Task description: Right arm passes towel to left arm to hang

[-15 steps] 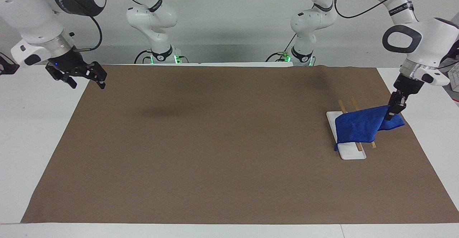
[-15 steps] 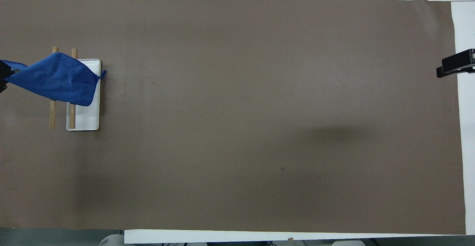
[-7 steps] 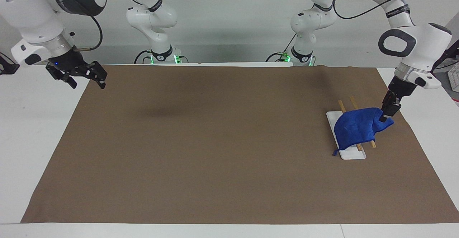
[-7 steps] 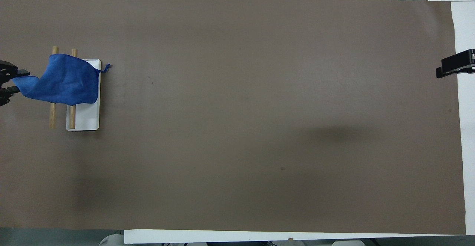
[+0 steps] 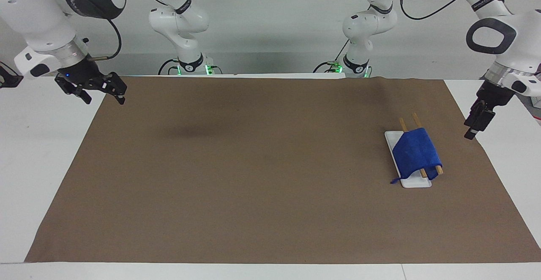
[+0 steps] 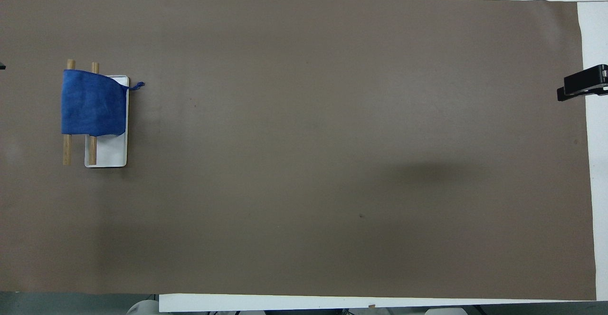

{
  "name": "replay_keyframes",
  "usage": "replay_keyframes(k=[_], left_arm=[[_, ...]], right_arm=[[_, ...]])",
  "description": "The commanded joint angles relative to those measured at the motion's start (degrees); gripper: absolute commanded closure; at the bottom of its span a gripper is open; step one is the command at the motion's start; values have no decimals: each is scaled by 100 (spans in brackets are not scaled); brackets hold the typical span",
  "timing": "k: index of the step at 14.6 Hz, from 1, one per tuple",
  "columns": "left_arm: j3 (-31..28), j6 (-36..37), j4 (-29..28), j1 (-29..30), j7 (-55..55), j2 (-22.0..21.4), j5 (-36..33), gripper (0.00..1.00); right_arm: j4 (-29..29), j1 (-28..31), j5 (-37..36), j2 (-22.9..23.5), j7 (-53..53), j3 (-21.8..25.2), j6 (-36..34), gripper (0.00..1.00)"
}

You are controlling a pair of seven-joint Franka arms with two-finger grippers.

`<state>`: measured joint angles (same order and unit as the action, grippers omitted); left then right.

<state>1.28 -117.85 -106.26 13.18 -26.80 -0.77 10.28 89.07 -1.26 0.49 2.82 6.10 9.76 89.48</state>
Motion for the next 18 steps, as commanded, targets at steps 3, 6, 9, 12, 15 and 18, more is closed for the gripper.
replay_keyframes(k=[3,6,9,12,15,18], left_arm=[[48,1796,1149,-744,87,253,-562,0],[57,2800,1283,-1360,533,78,-825,0],[92,3268,1248,-1546,1255,16,-852,0],[189,3190,906,-1485,1658,-291,-835,0],[311,3269,897,-1458,1940,-362,-957,0],[373,3286,896,-1467,2135,-371,-941,0]], right_arm=[[383,55,-84,-238,93,-18,123,0],[401,125,-84,-247,93,-18,97,0],[392,196,-75,-256,102,-18,79,0],[392,187,-75,-273,85,-18,79,0],[392,327,-75,-282,102,-18,53,0],[392,381,-75,-273,102,-18,52,0]])
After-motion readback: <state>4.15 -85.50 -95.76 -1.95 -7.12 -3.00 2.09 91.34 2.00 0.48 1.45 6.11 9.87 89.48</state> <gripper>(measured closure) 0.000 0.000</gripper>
